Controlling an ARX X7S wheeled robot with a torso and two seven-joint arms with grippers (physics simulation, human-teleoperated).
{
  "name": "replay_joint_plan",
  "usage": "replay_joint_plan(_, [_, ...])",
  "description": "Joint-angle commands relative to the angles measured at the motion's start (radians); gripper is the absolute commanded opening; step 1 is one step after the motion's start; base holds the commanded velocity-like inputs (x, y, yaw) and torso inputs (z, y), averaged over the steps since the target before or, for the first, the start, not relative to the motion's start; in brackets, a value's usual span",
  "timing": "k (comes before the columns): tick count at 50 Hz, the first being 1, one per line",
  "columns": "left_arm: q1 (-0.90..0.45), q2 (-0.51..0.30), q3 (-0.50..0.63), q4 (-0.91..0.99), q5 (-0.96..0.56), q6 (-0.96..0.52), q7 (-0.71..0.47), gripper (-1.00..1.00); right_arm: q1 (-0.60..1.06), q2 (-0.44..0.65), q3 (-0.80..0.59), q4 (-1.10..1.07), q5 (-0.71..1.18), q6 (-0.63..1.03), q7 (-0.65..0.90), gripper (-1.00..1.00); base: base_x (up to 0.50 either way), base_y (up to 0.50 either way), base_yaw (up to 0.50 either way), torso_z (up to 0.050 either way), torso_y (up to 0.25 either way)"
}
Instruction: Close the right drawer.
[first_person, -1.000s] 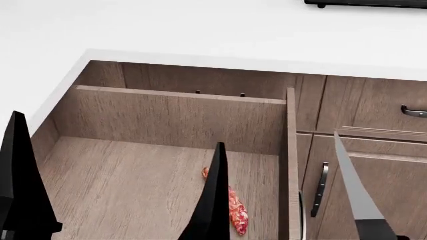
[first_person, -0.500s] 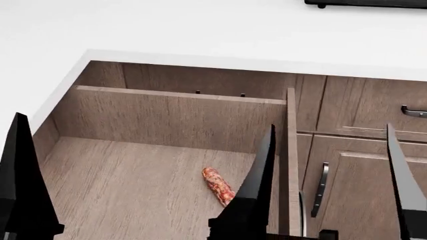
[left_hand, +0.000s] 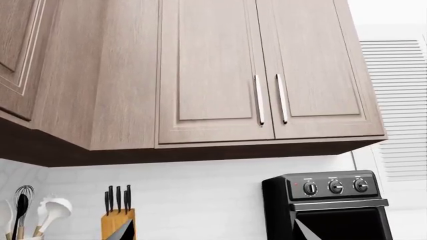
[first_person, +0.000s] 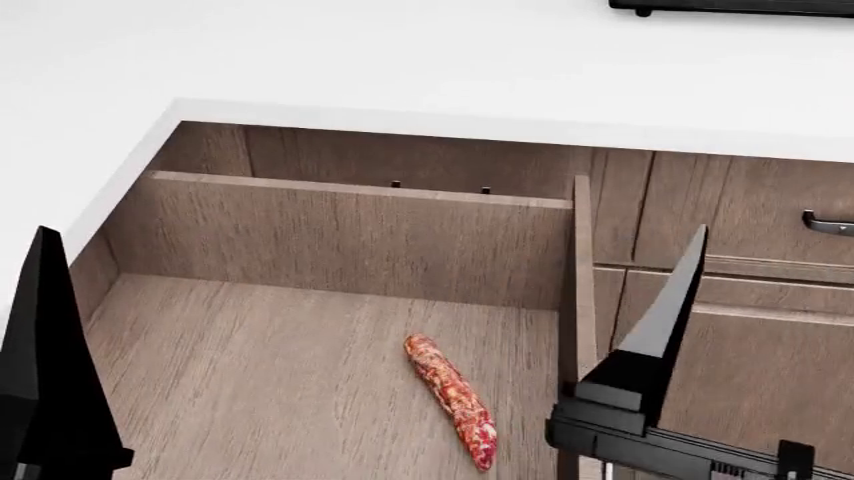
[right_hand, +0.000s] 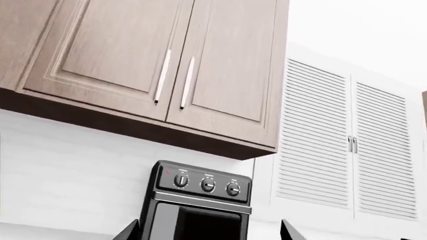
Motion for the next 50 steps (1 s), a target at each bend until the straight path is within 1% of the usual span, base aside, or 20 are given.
replay_joint_plan(1, [0.0, -0.006, 0.003, -0.001, -0.004, 0.004, -0.003, 1.0, 0.013, 0.005, 0.08, 0.03, 0.043, 0.016, 0.022, 1.0, 0.0, 0.0, 0.0, 0.0, 0.0])
replay_joint_plan(19, [-0.008, -0.002, 0.014, -0.011, -0.001, 0.007, -0.003, 1.0, 0.019, 0.016, 0.167, 0.103, 0.09, 0.026, 0.056, 1.0, 0.0, 0.0, 0.0, 0.0, 0.0])
replay_joint_plan(29, [-0.01, -0.001, 0.021, -0.012, -0.001, 0.007, -0.004, 1.0, 0.04, 0.027, 0.17, 0.167, 0.094, 0.038, 0.068, 1.0, 0.0, 0.0, 0.0, 0.0, 0.0])
replay_joint_plan(37, [-0.008, -0.007, 0.018, -0.007, -0.004, 0.007, -0.012, 1.0, 0.117, 0.041, 0.165, 0.39, 0.124, -0.002, 0.08, 1.0, 0.0, 0.0, 0.0, 0.0, 0.0])
replay_joint_plan(44, [-0.009, -0.011, 0.016, -0.005, -0.009, 0.009, -0.016, 1.0, 0.21, 0.06, 0.137, 0.443, 0.114, 0.057, 0.069, 1.0, 0.0, 0.0, 0.0, 0.0, 0.0])
replay_joint_plan(50, [-0.011, -0.012, 0.016, -0.009, -0.011, 0.012, -0.017, 1.0, 0.276, 0.073, 0.13, 0.558, 0.124, 0.063, 0.065, 1.0, 0.0, 0.0, 0.0, 0.0, 0.0])
